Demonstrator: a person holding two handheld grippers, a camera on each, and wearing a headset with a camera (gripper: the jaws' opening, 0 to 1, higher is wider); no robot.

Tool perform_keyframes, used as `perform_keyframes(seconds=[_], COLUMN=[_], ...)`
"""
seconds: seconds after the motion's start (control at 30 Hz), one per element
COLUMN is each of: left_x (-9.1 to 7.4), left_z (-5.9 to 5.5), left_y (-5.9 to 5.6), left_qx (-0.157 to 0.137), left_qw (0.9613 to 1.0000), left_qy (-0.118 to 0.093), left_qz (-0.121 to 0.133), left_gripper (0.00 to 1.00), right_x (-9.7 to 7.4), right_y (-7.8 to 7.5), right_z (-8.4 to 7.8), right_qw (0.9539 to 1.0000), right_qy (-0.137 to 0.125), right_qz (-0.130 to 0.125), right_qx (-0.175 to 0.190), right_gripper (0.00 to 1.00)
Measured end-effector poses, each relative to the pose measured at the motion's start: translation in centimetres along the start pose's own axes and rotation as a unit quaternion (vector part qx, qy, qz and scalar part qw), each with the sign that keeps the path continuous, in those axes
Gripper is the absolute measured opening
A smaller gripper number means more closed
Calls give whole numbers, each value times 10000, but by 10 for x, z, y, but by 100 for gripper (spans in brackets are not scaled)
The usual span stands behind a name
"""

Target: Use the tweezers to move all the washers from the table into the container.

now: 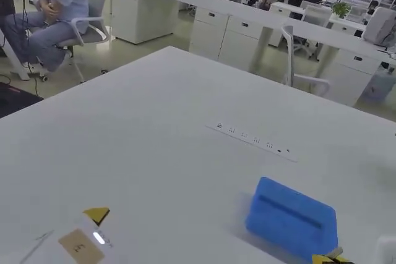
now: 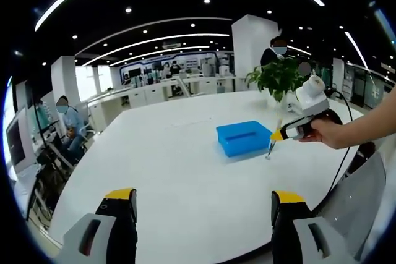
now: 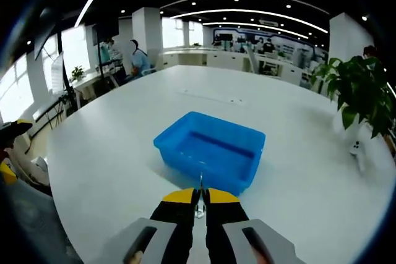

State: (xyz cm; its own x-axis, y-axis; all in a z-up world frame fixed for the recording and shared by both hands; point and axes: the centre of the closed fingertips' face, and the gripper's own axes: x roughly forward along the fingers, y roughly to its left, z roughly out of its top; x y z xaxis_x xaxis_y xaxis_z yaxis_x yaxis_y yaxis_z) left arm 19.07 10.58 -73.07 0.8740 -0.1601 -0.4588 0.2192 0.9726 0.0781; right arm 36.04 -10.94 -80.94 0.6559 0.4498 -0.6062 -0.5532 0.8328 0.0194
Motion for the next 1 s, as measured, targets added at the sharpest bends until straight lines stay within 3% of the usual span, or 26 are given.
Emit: perform_keyframes(seconds=[0.23, 0.6, 0.87, 1.0], left_x=[1, 0, 1, 1], left_z=[0, -1, -3, -4], left_y=[-1, -1, -1, -2], left_qx=[16, 21, 17, 27], left_qw=[10000, 10000, 10000, 10000], left_qy=[0, 5, 36, 40], left_qz=[-35, -43, -55, -62], left_gripper=[92, 92, 92, 92], right_x=[2, 3, 4, 4], right_y=[-4, -5, -4, 1], right_z=[-5, -4, -6, -6], right_qw=[9999, 9994, 9996, 9999], right_qy=[47, -7, 9, 81], right_qz=[-102, -98, -87, -32], right_qx=[1, 318, 272, 51], right_gripper=[2, 2, 2, 2])
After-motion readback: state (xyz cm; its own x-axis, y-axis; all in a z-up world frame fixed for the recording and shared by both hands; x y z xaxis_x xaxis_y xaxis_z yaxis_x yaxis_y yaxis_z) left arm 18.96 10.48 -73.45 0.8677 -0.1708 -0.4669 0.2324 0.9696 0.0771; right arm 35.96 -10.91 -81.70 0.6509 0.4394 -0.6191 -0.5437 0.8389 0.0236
